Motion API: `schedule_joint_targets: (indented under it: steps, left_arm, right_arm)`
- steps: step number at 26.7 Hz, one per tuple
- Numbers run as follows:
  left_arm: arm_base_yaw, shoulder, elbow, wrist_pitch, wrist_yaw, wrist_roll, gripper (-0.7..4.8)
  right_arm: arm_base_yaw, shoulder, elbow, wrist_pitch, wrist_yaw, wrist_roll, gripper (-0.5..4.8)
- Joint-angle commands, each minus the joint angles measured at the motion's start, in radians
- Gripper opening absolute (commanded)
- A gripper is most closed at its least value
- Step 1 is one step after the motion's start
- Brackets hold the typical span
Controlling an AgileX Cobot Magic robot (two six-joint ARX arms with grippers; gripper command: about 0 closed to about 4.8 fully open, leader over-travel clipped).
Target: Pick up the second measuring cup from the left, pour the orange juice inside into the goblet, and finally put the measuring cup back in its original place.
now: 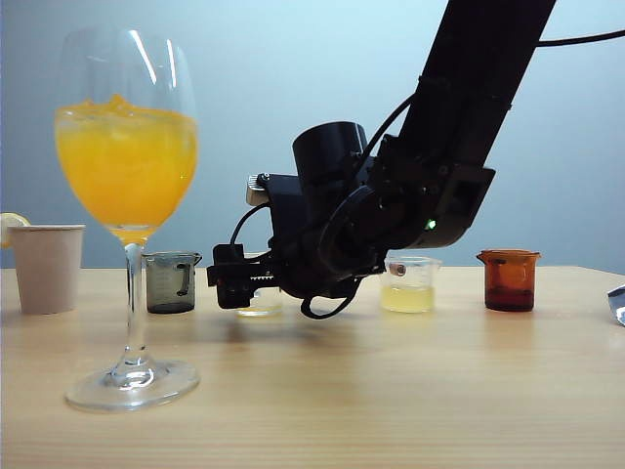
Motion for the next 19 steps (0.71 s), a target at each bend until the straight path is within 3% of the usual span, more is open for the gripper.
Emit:
schedule_joint_targets:
  steps: [1,19]
  left_arm:
    - [0.0,-0.002,0.004,0.012,0.008,0.0,-0.05]
    - [0.0,-0.002,0.004,0.014,0.008,0.0,-0.05]
  right_arm:
    - [0.002,-0.028,0.003,-0.031,-0.005,0.004,4.79]
    - [0.0,-0.058,0.004,-0.094,-0.1,0.027,4.79]
